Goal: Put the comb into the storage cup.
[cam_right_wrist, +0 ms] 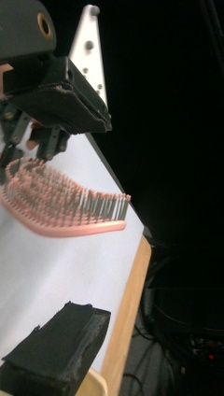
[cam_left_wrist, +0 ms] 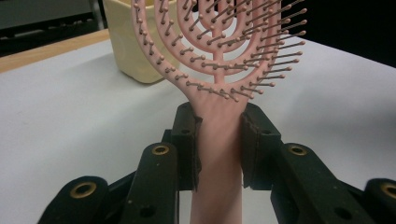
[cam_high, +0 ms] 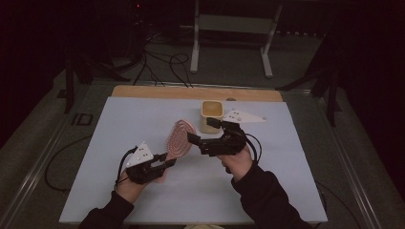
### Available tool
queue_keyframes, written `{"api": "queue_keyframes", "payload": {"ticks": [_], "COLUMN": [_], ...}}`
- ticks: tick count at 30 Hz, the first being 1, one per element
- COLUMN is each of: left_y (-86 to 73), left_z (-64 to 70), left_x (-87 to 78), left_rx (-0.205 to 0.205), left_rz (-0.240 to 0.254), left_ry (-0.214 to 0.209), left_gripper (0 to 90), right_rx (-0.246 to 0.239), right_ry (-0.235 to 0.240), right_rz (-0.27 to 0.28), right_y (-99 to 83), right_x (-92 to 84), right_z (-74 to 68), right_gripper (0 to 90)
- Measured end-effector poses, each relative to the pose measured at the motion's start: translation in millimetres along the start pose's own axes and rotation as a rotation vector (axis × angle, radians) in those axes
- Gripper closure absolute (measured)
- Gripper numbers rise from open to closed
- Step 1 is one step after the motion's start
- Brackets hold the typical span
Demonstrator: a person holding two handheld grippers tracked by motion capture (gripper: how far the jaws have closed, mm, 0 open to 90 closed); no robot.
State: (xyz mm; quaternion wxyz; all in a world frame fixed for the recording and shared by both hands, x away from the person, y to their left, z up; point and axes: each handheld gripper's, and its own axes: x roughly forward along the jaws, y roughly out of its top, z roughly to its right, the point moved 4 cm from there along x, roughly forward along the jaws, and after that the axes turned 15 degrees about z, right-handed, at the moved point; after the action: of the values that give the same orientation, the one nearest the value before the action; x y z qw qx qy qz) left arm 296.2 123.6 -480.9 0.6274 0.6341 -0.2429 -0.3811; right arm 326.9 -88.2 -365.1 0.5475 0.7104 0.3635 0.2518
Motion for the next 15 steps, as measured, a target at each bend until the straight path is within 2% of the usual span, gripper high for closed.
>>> {"api": "queue_keyframes", "payload": {"ticks": [4,8,13,15], "left_y": [0.0,0.0,0.3,0.3], "left_z": [0.1,0.0,0.1,0.3], "left_x": [0.2,0.1,0.3,0.4], "left_rx": [-0.005,-0.004,-0.008,-0.008], "left_rz": [0.000,0.001,0.003,0.004], "left_ry": [-0.004,-0.002,-0.002,-0.003], "left_gripper": [71.4,71.4,71.4,71.4], "right_rx": [0.085,0.139,0.185,0.204], "right_ry": [-0.009,0.009,0.008,0.016], "right_rz": [-0.015,-0.048,-0.086,-0.101], "right_y": [-4.0,-11.4,-20.9,-24.6], "right_x": [12.2,21.7,30.8,33.8], "right_z": [1.4,1.2,-0.1,-0.8], "right_gripper": [8.3,8.4,15.2,20.7]}}
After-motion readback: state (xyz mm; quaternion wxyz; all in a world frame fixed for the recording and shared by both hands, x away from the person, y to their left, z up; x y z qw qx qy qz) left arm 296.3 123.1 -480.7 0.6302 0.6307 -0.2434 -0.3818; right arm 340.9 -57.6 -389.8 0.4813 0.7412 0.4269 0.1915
